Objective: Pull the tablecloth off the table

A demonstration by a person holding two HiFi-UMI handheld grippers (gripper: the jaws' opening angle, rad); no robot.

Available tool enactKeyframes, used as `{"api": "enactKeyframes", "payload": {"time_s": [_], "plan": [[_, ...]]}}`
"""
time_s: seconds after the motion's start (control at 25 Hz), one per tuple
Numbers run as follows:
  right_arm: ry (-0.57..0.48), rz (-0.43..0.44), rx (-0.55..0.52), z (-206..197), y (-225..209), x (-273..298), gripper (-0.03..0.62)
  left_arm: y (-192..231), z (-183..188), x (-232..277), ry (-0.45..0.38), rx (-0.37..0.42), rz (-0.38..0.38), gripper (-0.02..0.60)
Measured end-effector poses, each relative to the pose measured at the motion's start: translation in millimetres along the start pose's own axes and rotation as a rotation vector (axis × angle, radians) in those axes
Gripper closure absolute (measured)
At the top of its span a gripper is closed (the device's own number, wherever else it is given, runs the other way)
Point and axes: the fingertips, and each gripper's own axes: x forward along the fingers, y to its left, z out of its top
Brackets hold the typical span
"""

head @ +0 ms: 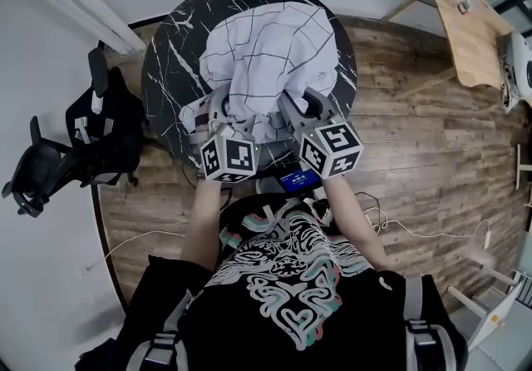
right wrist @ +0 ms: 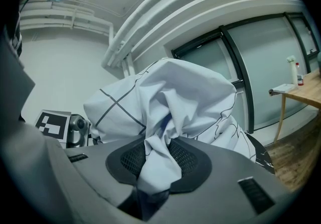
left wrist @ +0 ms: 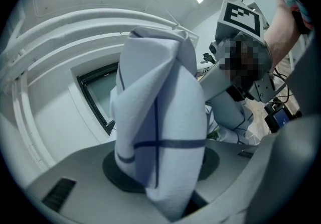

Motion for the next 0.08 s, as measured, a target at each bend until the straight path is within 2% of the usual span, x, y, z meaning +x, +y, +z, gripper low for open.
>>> {"api": "enactKeyframes", "payload": {"time_s": [0.08], "plan": [[-0.002,0.000,0.001,0.7,0.1,0.0,0.479,1.2,0.6,0.3,0.000,0.001,0.001,0.388]]}}
